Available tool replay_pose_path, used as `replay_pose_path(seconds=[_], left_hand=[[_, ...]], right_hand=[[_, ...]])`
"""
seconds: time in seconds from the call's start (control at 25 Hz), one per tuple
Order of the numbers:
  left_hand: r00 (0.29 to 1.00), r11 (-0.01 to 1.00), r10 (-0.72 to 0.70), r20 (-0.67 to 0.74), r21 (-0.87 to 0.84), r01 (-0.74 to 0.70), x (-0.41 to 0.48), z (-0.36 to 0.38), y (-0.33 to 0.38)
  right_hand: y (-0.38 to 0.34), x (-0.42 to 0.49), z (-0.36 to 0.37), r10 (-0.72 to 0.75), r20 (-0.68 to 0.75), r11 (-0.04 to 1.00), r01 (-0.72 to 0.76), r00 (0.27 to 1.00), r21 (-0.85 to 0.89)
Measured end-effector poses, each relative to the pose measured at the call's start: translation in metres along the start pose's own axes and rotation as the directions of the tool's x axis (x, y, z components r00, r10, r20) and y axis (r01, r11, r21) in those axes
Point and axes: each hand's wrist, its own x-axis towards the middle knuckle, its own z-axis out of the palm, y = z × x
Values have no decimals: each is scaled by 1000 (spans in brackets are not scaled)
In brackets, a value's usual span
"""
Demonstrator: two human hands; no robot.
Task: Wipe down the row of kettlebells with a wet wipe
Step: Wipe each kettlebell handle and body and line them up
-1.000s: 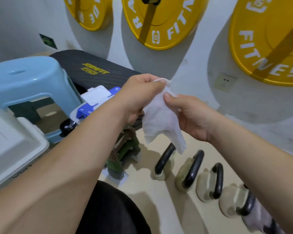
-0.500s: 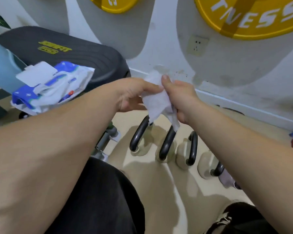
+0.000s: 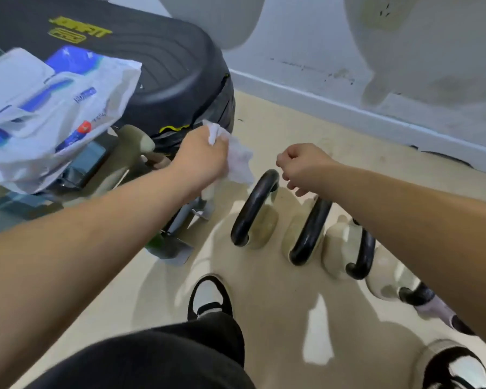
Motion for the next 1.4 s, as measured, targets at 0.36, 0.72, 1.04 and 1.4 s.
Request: replay_pose_path(seconds=[0.36, 0.72, 1.04, 1.4], left_hand=[[952, 995, 51, 302, -95, -23, 9, 83, -50], [837, 784, 350, 420, 358, -507, -60, 95, -91], [857, 745, 285, 429, 464, -480, 9, 123, -63], [953, 825, 231, 197, 479, -299, -73, 110, -100]], right_hand=[[39, 50, 17, 85, 5, 993, -85, 996, 85], [40, 39, 13, -17, 97, 987, 33, 995, -158], [40, 45, 26, 25, 168, 982, 7, 986, -187], [33, 59, 30, 238, 132, 945, -261, 962, 196]])
